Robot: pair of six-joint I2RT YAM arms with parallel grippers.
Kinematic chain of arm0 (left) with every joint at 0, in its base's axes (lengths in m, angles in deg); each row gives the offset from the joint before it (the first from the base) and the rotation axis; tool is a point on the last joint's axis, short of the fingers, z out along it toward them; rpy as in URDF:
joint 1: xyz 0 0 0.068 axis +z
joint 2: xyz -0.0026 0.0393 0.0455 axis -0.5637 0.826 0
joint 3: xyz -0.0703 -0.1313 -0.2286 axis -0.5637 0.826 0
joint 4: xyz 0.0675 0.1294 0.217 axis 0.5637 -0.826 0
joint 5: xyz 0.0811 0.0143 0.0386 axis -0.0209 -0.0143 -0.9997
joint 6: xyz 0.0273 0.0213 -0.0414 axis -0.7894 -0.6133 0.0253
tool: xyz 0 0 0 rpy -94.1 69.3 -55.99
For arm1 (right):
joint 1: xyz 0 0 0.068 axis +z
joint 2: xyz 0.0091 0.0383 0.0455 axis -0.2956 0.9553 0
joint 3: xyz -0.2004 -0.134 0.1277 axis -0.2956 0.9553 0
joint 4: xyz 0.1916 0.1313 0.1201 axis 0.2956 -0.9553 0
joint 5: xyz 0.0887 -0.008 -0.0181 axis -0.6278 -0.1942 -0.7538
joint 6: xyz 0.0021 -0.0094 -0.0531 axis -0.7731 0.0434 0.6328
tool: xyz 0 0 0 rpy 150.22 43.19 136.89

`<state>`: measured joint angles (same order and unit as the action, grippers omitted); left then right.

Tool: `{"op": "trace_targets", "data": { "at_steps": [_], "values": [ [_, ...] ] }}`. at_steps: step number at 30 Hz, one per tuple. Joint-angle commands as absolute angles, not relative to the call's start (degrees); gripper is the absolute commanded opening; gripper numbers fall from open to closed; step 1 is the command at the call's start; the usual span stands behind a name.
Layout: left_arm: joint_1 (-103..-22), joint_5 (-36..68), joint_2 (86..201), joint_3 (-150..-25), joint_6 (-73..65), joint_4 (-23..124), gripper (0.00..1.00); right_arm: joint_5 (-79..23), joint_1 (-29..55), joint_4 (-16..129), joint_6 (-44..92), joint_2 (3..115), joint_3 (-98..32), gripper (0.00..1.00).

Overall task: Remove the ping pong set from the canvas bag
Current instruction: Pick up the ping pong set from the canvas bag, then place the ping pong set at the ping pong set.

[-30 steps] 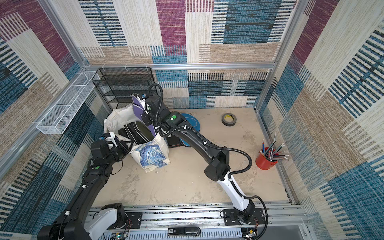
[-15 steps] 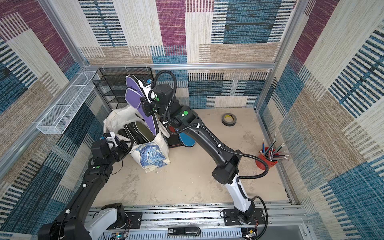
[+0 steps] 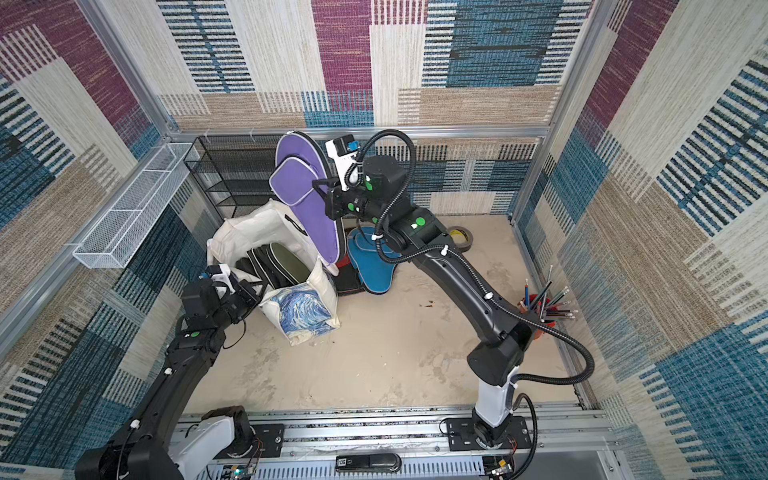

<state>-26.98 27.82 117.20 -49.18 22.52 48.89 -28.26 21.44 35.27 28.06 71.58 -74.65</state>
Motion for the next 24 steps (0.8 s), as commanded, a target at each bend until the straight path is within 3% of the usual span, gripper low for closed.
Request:
{"op": "trace_targets", "data": {
  "at_steps": [1, 8, 16, 24],
  "values": [
    [-27.0, 26.7, 117.3, -50.0, 20.7, 49.4, 0.00, -33.1, 17.3, 46.6, 21.4, 66.6, -65.5, 0.00],
    [-26.9, 26.3, 116.9, -50.5, 20.0, 48.2, 0.00, -39.5, 5.3, 57.8, 13.6, 58.5, -47.2, 0.00],
    [-26.9, 26.1, 116.7, -51.4, 19.0, 47.0, 0.00, -50.1, -6.9, 72.8, 3.5, 56.9, -29.5, 0.00],
    [-26.9, 26.0, 116.7, -51.5, 18.5, 46.5, 0.00, -53.6, -9.8, 82.2, -0.3, 60.6, -21.6, 0.00]
  ]
}}
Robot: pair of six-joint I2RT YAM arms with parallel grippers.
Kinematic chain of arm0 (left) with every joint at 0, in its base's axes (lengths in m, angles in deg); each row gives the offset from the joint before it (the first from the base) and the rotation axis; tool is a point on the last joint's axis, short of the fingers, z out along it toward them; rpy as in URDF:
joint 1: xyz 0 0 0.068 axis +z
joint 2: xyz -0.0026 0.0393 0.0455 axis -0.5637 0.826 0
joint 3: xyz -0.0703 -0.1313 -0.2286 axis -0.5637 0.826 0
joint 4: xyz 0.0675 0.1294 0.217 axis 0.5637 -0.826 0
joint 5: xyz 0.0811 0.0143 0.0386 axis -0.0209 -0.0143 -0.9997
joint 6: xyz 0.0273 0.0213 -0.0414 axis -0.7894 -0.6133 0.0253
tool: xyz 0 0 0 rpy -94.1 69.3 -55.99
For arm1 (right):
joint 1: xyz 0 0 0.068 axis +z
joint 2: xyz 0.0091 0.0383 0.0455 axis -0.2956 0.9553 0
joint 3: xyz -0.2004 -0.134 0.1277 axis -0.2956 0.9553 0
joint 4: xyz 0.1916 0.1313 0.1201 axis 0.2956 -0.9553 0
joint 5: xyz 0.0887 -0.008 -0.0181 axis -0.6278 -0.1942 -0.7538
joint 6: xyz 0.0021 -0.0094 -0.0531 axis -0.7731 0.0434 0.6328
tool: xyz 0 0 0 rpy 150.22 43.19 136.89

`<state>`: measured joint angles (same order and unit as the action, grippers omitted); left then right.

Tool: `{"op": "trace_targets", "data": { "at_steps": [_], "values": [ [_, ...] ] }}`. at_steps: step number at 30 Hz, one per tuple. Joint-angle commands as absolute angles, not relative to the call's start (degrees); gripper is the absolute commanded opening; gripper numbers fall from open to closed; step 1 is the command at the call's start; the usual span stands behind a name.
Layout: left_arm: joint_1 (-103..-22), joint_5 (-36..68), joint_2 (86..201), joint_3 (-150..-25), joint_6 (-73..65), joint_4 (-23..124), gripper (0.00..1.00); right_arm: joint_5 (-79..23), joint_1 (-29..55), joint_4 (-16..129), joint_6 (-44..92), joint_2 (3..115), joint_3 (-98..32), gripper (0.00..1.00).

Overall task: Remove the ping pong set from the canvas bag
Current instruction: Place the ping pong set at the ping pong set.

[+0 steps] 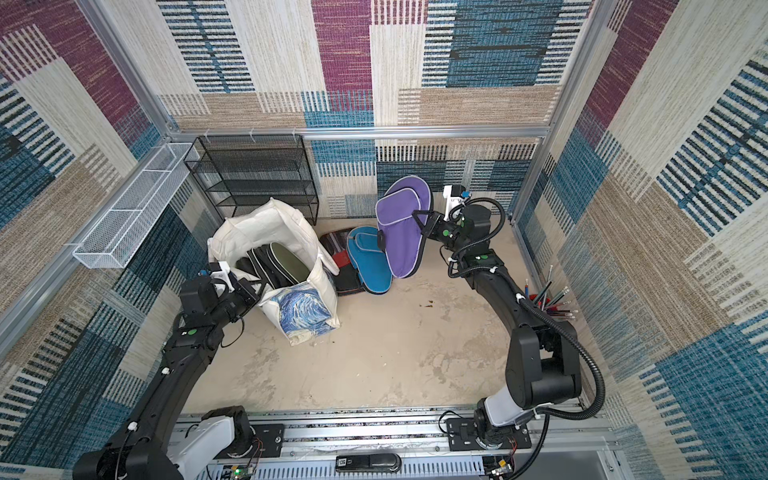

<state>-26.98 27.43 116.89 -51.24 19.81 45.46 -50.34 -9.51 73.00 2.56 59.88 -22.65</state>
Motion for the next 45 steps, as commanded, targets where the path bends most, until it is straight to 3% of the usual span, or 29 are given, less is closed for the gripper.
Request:
{"op": "trace_targets", "data": {
  "at_steps": [1, 14, 26, 35, 41, 45],
  "values": [
    [-27.0, 26.0, 116.7, -51.5, 18.5, 46.6, 0.00, -53.9, -10.0, 83.4, -0.9, 61.3, -20.7, 0.00],
    [-26.9, 26.1, 117.3, -51.9, 17.2, 46.4, 0.00, -61.5, -11.7, 105.0, -14.1, 74.7, -13.9, 0.00],
    [-26.9, 25.6, 116.5, -51.4, 16.8, 46.1, 0.00, -57.4, -11.6, 118.3, -19.7, 86.1, -16.0, 0.00],
    [-26.8, 25.7, 117.0, -51.6, 16.9, 46.7, 0.00, -53.1, -11.3, 117.6, -18.8, 92.7, -19.0, 0.01],
    [-26.8, 25.7, 116.6, -51.8, 16.6, 46.2, 0.00, -51.3, -11.0, 115.6, -17.8, 95.7, -20.1, 0.45],
    [-26.8, 25.7, 116.4, -51.7, 16.6, 46.0, 0.00, -50.5, -11.0, 113.5, -16.6, 97.1, -20.7, 0.59]
  ]
}}
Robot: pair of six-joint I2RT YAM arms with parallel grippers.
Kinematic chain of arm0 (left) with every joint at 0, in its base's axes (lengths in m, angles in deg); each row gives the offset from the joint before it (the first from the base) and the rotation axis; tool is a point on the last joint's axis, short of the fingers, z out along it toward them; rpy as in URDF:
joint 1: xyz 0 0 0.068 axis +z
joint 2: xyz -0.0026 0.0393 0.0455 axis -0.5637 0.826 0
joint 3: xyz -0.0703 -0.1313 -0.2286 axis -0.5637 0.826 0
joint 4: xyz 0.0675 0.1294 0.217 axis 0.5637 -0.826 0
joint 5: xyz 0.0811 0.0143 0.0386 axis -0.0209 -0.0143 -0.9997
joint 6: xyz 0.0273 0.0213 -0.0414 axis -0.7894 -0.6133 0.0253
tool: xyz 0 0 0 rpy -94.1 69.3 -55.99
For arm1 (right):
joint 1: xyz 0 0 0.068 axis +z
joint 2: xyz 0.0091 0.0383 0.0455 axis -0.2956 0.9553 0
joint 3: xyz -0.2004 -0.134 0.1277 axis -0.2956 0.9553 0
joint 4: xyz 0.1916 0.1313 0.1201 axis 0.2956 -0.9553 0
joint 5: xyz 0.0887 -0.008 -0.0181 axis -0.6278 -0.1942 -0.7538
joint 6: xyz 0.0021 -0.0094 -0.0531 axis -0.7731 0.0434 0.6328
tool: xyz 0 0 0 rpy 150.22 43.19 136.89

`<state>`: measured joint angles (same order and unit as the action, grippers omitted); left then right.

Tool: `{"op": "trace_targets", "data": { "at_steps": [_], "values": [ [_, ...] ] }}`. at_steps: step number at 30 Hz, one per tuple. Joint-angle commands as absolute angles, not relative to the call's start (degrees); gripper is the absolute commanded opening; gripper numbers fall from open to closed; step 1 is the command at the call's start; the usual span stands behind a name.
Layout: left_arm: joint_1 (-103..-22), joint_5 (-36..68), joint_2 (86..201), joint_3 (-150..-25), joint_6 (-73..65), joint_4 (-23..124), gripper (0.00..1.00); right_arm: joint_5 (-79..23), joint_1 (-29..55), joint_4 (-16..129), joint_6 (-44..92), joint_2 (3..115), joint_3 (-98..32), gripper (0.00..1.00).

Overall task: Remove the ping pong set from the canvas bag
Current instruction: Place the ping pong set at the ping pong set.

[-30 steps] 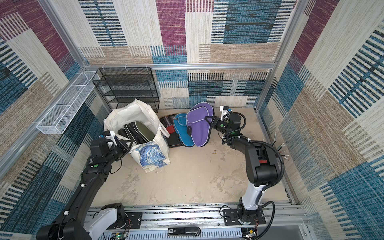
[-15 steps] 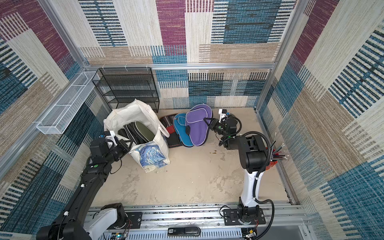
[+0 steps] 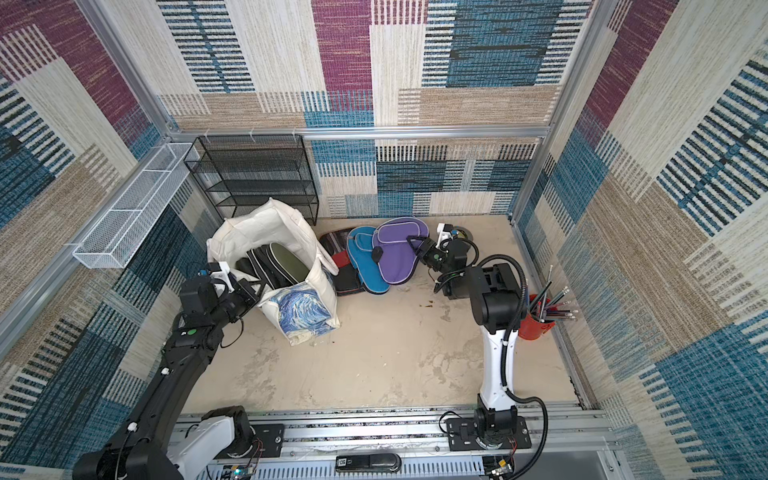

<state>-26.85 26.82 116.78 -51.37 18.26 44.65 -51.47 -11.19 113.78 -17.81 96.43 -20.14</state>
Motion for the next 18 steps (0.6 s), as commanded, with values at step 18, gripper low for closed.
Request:
{"op": "trace_targets", "data": {
  "at_steps": [18],
  "values": [
    [-26.8, 25.7, 116.1, -51.6, 16.9, 46.0, 0.00, -40.9, -7.5, 80.7, 1.9, 95.2, -29.0, 1.00]
  ]
}}
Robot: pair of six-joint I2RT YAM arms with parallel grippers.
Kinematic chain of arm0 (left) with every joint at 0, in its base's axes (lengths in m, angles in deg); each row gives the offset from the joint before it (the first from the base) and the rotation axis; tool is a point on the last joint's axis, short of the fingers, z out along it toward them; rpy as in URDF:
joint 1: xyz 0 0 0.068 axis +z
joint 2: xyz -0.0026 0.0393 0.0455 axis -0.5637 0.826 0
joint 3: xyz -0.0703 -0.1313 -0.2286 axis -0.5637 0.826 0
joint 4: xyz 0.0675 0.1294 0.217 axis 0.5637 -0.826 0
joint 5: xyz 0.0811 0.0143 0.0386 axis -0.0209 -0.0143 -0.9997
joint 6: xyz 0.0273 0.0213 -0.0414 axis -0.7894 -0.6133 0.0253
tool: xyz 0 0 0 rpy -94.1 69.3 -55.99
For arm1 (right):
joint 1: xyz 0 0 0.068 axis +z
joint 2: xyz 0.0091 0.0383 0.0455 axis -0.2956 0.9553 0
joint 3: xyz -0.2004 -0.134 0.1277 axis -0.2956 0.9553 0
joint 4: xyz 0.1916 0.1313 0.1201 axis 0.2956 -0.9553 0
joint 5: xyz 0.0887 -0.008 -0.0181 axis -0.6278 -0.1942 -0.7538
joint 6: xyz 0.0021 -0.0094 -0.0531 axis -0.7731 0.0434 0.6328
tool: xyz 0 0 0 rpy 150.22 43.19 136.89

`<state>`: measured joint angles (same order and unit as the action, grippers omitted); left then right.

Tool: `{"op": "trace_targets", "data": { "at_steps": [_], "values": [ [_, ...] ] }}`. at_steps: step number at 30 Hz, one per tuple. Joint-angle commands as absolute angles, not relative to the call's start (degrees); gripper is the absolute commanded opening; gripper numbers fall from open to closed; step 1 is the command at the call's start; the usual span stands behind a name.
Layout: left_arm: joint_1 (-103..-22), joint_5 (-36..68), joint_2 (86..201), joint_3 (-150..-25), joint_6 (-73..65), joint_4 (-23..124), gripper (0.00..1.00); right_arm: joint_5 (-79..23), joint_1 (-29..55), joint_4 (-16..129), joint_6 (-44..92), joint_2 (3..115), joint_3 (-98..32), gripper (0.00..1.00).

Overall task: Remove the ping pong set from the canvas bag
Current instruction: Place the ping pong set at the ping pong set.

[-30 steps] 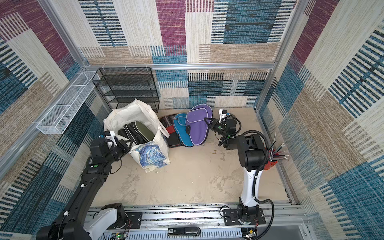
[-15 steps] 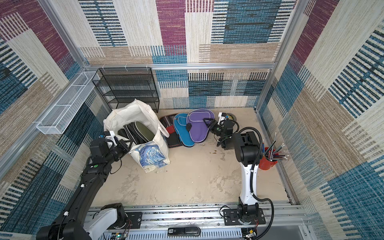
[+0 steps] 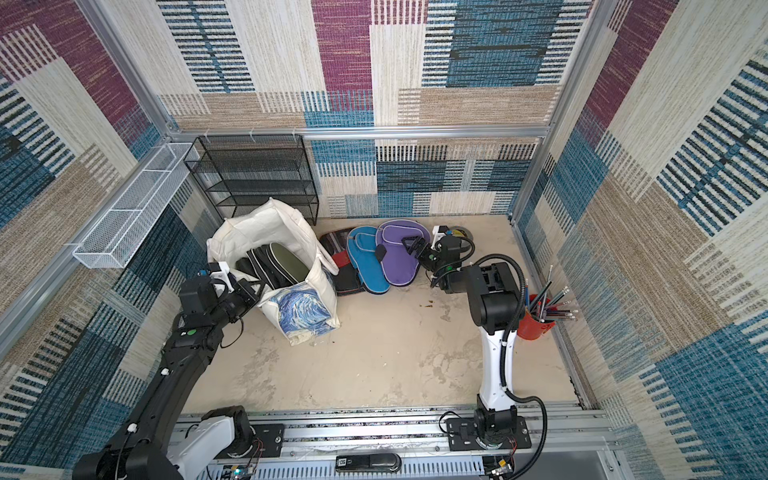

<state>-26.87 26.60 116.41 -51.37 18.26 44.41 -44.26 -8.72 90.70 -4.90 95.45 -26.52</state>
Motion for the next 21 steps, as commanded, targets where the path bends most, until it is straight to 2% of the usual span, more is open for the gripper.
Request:
{"op": "trace_targets", "data": {
  "at_steps": [1, 5, 16, 21],
  "values": [
    [-26.8, 25.7, 116.0, -51.6, 16.9, 46.0, 0.00, -40.0, -6.8, 78.2, 2.9, 95.6, -30.2, 0.99],
    [-26.8, 25.6, 115.7, -51.6, 16.9, 45.8, 0.00, -37.5, -4.8, 71.3, 5.1, 97.3, -33.7, 0.99],
    [-26.8, 25.0, 114.1, -51.7, 16.3, 44.6, 0.00, -33.0, -4.7, 65.7, 7.8, 97.2, -34.3, 0.99],
    [-26.8, 24.7, 114.2, -52.3, 15.9, 43.9, 0.00, -27.9, -4.0, 59.7, 12.1, 95.9, -36.6, 0.99]
  ]
}}
